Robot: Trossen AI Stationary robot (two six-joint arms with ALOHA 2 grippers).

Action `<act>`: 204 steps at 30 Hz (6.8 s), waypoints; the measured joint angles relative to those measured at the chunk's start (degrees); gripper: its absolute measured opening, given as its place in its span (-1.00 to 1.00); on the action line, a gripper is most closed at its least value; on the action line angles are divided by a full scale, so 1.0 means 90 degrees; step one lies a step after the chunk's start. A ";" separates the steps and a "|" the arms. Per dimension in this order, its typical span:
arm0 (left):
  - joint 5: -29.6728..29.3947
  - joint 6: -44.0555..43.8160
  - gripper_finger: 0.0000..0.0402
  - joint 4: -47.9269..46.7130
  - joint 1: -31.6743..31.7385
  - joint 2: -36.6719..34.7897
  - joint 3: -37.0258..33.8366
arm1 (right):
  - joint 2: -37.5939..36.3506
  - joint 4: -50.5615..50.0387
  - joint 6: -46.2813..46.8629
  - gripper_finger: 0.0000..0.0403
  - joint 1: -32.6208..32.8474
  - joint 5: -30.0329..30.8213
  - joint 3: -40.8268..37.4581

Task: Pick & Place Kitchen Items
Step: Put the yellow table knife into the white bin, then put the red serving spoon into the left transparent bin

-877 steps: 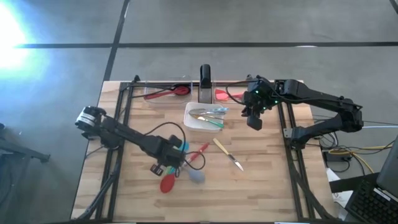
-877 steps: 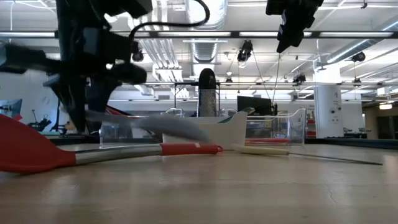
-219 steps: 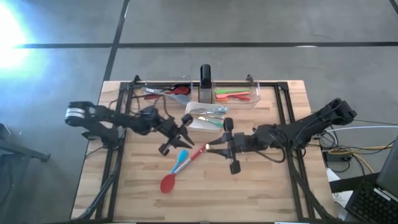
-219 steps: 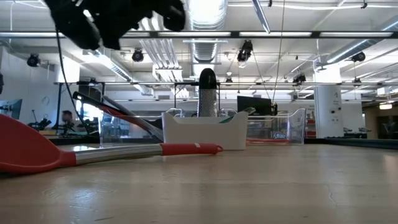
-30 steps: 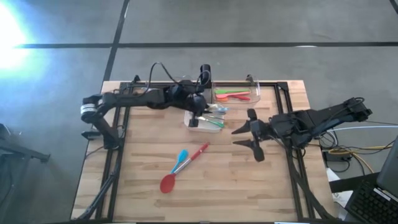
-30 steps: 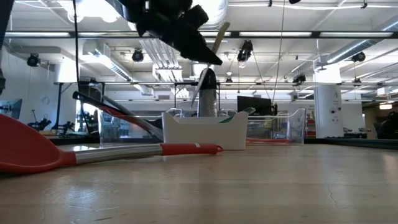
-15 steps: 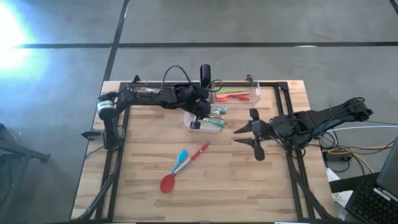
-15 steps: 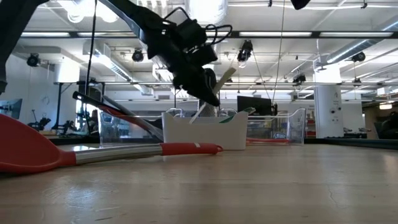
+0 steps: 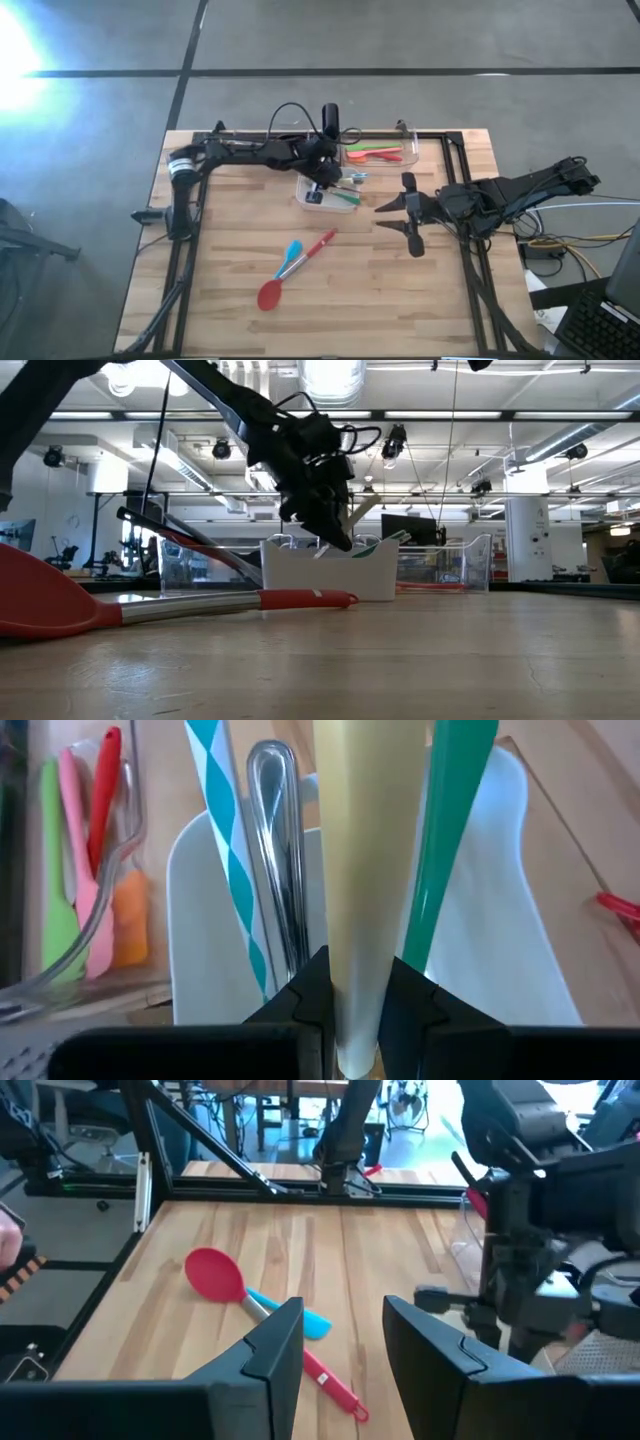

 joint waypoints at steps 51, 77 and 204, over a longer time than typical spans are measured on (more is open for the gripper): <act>-0.1563 -0.5390 0.13 -0.2232 -0.2856 -0.3757 -0.1738 | 0.0009 -0.0352 0.0695 -0.46 0.0002 -0.0045 -0.0010; -0.1363 -0.6170 0.13 0.0430 -0.3089 -0.1560 -0.2505 | 0.0009 -0.0331 0.0692 -0.49 0.0002 -0.0035 -0.0010; -0.5579 -0.5802 -0.65 1.1811 0.2164 -0.2318 -0.5770 | 0.1002 0.1343 -0.0534 -0.74 0.0001 -0.0191 -0.0463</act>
